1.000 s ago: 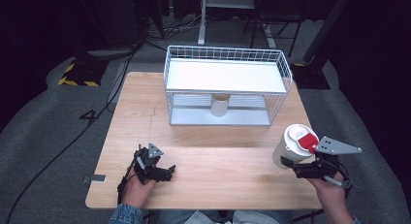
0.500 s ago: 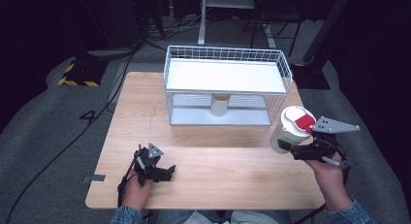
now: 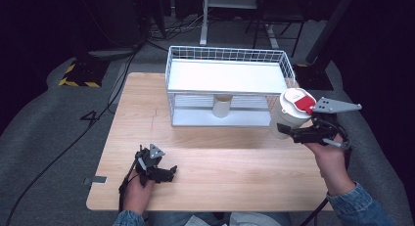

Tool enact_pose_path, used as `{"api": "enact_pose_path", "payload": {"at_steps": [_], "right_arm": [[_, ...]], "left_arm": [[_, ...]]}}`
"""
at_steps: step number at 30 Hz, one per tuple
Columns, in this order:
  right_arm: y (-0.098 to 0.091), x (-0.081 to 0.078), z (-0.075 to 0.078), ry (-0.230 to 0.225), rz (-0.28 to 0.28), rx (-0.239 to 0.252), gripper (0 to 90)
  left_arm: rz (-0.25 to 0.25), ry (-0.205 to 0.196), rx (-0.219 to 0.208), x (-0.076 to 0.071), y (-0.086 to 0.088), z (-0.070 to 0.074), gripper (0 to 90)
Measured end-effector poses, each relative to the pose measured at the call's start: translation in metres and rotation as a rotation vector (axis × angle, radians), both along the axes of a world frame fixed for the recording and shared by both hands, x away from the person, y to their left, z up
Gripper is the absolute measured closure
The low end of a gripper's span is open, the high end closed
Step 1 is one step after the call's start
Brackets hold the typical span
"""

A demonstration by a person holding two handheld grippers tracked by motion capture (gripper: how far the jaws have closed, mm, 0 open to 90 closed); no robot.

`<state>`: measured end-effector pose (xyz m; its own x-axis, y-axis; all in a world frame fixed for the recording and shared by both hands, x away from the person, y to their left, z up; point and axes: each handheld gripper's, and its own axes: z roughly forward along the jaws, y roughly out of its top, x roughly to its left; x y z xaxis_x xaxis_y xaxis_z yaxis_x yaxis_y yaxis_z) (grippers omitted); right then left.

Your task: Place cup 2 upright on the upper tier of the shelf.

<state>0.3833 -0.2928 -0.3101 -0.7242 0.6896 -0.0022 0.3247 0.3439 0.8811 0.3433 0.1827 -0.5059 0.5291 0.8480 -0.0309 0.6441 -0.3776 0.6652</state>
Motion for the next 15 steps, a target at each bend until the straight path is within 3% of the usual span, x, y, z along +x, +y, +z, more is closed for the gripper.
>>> {"api": "enact_pose_path", "payload": {"at_steps": [15], "right_arm": [[0.022, 0.034, 0.039, -0.023, 0.017, 0.01, 13.3]], "left_arm": [[0.006, 0.0, -0.001, 0.0, 0.0, 0.0, 0.0]]}}
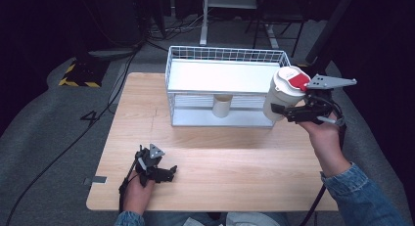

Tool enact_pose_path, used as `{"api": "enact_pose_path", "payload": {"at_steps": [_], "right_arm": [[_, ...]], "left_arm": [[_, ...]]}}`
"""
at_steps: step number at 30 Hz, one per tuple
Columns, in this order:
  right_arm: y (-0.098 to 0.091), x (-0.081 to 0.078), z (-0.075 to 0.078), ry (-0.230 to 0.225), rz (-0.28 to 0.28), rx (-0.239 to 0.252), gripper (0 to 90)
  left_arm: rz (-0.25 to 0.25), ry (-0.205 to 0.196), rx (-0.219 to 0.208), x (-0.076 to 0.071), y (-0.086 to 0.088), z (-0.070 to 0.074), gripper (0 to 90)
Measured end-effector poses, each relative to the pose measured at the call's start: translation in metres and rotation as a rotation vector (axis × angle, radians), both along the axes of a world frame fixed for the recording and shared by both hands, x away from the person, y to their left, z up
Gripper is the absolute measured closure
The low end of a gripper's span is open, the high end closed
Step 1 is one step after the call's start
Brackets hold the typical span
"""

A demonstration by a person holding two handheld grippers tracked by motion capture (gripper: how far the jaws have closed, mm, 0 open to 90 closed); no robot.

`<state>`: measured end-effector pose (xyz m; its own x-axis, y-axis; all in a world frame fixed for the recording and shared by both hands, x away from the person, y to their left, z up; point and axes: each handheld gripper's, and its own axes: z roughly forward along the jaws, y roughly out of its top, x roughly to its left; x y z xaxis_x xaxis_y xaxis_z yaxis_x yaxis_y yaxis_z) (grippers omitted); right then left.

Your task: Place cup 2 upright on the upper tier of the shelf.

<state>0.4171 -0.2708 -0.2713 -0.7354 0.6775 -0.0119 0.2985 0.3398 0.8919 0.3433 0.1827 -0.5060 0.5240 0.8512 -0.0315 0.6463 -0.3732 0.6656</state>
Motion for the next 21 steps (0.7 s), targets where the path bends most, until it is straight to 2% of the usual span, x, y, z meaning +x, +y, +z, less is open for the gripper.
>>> {"api": "enact_pose_path", "payload": {"at_steps": [12, 21], "right_arm": [[0.018, 0.026, 0.02, -0.024, -0.015, -0.007, 13.3], [0.035, 0.046, 0.032, -0.03, -0.031, 0.021, 13.2]], "left_arm": [[0.007, 0.001, 0.002, 0.001, 0.001, 0.0, 0.0], [0.014, 0.002, 0.001, 0.001, 0.002, 0.0, 0.0]]}}
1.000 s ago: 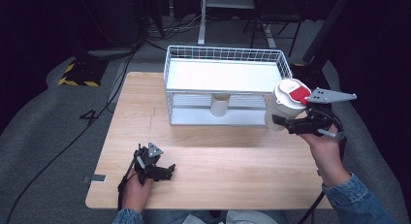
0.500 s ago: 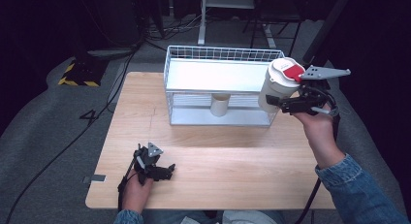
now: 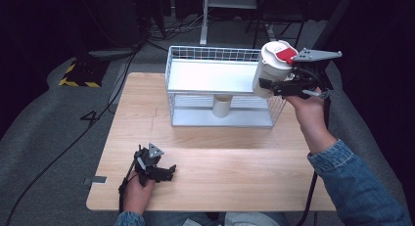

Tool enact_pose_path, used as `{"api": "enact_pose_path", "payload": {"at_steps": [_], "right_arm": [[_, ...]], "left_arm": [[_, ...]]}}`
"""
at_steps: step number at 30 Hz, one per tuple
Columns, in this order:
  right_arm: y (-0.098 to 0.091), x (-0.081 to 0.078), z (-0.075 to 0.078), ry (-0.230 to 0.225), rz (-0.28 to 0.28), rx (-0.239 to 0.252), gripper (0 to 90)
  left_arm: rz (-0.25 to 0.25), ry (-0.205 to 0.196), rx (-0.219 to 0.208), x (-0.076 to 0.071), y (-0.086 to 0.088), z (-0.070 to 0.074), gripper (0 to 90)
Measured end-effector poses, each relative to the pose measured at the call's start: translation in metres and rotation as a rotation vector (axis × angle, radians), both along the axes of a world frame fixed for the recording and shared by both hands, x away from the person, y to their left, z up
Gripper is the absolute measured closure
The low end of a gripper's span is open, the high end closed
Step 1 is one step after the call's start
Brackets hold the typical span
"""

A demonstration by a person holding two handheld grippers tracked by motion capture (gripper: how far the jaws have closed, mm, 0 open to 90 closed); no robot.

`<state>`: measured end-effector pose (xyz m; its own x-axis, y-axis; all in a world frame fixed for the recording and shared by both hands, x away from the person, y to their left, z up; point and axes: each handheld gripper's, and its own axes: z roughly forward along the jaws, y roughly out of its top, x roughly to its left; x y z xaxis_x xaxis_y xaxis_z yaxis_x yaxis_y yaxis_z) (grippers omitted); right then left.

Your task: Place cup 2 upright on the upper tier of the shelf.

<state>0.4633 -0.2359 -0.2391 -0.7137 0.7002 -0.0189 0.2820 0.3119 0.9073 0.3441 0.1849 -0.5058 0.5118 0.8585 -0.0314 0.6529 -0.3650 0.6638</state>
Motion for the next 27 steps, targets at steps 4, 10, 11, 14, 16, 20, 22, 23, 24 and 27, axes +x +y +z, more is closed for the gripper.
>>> {"api": "enact_pose_path", "payload": {"at_steps": [4, 10, 11, 14, 16, 20, 22, 23, 24, 27], "right_arm": [[0.009, 0.011, 0.004, 0.005, -0.012, -0.006, 13.2], [0.021, 0.028, 0.006, 0.006, -0.035, 0.0, 13.2], [0.022, 0.029, 0.006, 0.009, -0.036, 0.002, 13.2], [0.029, 0.04, 0.006, 0.014, -0.045, 0.01, 13.2], [0.033, 0.046, 0.005, 0.01, -0.051, 0.018, 13.2], [0.04, 0.056, 0.002, 0.026, -0.06, 0.033, 13.2], [0.045, 0.061, 0.0, 0.023, -0.065, 0.03, 13.2], [0.047, 0.062, -0.001, 0.021, -0.066, 0.03, 13.2], [0.05, 0.064, -0.002, 0.02, -0.065, 0.031, 13.2], [0.056, 0.069, -0.005, 0.021, -0.068, 0.036, 13.2]], "left_arm": [[0.0, 0.0, 0.0, 0.0, 0.0, 0.0, 0.0], [0.0, 0.0, 0.0, 0.0, 0.0, 0.0, 0.0], [0.0, 0.0, 0.0, 0.0, 0.0, 0.0, 0.0], [0.0, 0.0, 0.0, 0.0, 0.0, 0.0, 0.0], [0.0, 0.0, -0.001, 0.0, 0.0, 0.0, 0.0], [0.0, 0.0, 0.0, 0.0, 0.0, 0.0, 0.0], [0.0, 0.0, -0.001, 0.0, 0.0, 0.0, 0.0], [0.0, 0.0, -0.001, 0.0, 0.0, 0.0, 0.0], [0.0, 0.0, 0.0, 0.0, 0.0, 0.0, 0.0], [0.0, 0.0, 0.0, 0.0, 0.0, 0.0, 0.0]]}}
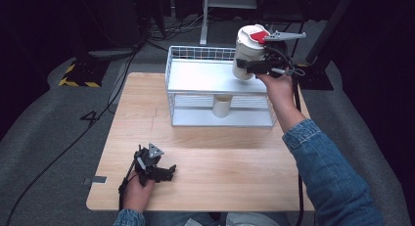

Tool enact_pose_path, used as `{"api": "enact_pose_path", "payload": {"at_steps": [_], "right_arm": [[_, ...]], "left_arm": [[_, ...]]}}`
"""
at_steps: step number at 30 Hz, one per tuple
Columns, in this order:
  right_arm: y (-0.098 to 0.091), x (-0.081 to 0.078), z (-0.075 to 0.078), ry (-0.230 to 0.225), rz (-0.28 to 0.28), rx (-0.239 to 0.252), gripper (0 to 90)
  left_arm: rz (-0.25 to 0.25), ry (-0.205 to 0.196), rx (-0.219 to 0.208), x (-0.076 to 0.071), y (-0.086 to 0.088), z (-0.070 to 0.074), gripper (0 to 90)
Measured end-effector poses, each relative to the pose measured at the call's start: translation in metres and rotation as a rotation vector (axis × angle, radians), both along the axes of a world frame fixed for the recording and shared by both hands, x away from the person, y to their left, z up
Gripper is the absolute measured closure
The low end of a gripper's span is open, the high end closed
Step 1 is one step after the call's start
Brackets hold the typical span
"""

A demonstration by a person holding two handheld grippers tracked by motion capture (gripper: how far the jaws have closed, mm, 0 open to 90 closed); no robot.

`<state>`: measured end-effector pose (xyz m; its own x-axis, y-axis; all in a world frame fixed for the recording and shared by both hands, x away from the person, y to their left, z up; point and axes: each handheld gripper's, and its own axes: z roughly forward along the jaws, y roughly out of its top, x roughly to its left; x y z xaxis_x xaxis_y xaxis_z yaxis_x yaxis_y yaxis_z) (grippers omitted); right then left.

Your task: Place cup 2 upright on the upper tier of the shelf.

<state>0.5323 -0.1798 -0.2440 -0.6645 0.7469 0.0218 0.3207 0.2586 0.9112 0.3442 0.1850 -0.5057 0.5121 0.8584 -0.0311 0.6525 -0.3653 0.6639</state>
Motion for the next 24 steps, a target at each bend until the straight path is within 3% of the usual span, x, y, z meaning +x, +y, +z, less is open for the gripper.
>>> {"api": "enact_pose_path", "payload": {"at_steps": [11, 24], "right_arm": [[0.023, 0.016, -0.015, 0.026, -0.012, -0.008, 13.1], [0.035, 0.028, -0.026, 0.054, -0.026, -0.023, 13.1]], "left_arm": [[0.002, -0.001, -0.002, 0.0, 0.0, 0.0, 0.0], [0.001, 0.0, -0.001, 0.0, 0.0, 0.0, 0.0]]}}
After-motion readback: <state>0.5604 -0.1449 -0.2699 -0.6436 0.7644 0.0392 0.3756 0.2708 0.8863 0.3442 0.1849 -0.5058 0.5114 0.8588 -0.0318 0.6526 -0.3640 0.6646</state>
